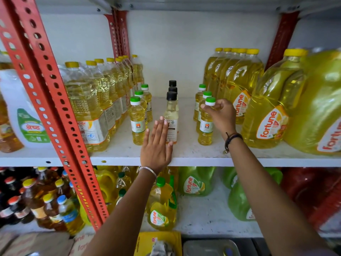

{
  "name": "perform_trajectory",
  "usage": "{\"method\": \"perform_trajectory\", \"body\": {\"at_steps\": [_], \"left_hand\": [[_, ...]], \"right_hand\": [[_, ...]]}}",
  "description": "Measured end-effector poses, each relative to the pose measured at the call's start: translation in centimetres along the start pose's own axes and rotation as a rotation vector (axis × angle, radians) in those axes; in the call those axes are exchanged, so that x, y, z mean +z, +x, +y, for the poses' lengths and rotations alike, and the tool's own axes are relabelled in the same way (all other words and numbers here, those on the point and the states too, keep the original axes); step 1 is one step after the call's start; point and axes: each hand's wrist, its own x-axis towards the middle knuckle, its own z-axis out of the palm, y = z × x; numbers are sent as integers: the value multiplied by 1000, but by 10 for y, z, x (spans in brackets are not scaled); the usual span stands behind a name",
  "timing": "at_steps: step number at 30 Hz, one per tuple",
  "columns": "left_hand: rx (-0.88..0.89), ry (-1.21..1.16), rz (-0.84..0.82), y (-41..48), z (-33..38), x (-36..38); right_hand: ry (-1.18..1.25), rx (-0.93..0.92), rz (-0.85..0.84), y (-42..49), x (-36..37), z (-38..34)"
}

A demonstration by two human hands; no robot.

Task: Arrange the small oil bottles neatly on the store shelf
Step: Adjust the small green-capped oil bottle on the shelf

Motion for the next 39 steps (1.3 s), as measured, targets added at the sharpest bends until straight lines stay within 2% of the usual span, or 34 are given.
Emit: {"method": "perform_trajectory", "body": {"at_steps": [7,13,17,23,29,39], "left_hand": [[-1,-3,-4,0,-1,1],[-5,-18,-2,0,0,1],[-8,-23,-7,0,0,1],[-9,-12,-7,0,-1,1],[-9,-4,-10,0,0,0],[-15,-4,-18,-1,1,-1]], "right_hand": [[109,9,-111,-6,-5,1],[98,35,-20,-5,-6,-3],[95,18,-24,-9,-4,-5],[125,8,-157,-10,-10,5],[55,-12,-69,-10,-12,0],[51,-58,-72,-28,-28,-5]]}}
